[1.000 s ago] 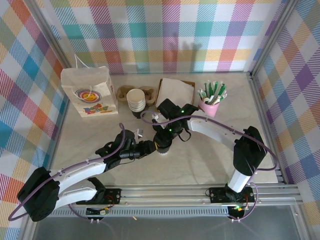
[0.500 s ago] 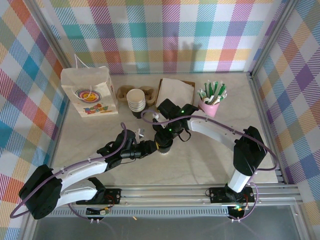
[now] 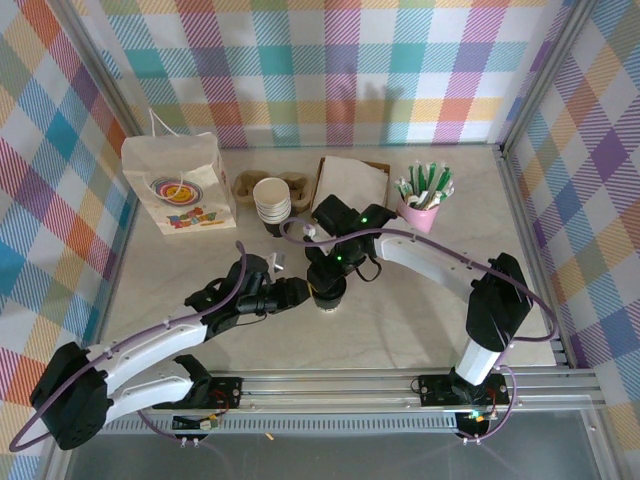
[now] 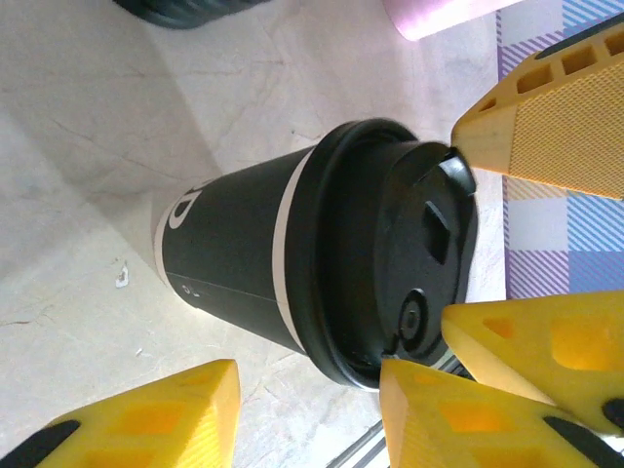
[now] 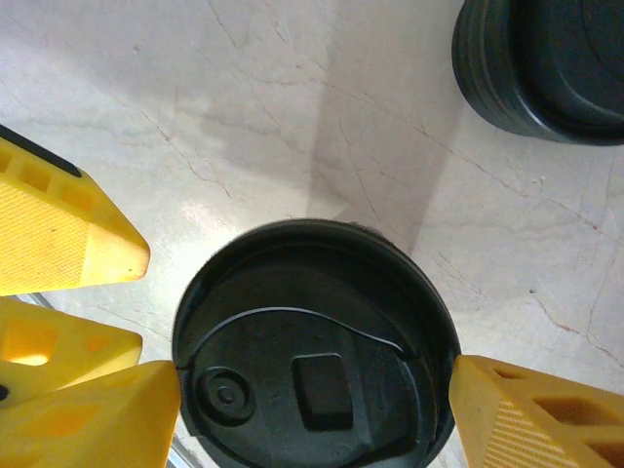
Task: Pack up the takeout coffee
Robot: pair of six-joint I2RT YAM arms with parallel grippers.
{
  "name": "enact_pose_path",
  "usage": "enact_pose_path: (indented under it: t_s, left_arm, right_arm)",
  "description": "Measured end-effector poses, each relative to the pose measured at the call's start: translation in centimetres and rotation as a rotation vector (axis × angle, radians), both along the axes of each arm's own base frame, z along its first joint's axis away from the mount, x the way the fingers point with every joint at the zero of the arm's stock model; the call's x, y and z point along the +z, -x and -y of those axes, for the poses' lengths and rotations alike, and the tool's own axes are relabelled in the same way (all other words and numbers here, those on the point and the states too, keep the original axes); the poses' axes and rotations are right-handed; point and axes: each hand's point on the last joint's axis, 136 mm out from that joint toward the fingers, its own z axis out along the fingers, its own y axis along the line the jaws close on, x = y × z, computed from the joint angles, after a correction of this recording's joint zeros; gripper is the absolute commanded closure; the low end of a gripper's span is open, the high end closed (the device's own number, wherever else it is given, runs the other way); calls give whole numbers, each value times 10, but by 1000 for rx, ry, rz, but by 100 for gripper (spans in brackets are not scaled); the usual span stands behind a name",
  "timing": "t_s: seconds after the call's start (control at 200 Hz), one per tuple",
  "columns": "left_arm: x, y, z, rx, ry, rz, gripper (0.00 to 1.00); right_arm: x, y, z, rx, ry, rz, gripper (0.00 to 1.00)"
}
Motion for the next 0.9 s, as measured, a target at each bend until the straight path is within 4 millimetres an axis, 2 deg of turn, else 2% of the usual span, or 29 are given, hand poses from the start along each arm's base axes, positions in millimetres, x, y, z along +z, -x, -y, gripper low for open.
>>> enact_pose_path:
  t_s: [0.075,0.155,0.25,0.435,0.57,0.665,0.78,0.9]
  left_arm:
    - [3,2,-6,1,-25,15,58]
    - [16,6,-16,9,-39,54,59]
    - [30,7,-36,62,-75,103,59]
    - [50,12,-108,301,-200,200,55]
    - [52,22,-162,490,-300,216,54]
    - [47,30,-190,574,-381,204,54]
    - [41,36,-207,614,-461,182,54]
    - [37,39,-214,625,-517,162,54]
  right_arm:
    - [1,-1,0,5,0,8,24]
    - [1,0,1,18,6,10,23]
    - [1,-1,1,35,11,19,21]
    - [0,-1,1,68,29,50,13]
    - [0,0,1,88,40,67,13]
    - [0,2,0,108,48,79,14]
    - [-4,5,-1,125,64,86,16]
    - [-9,9,1,142,85,93,18]
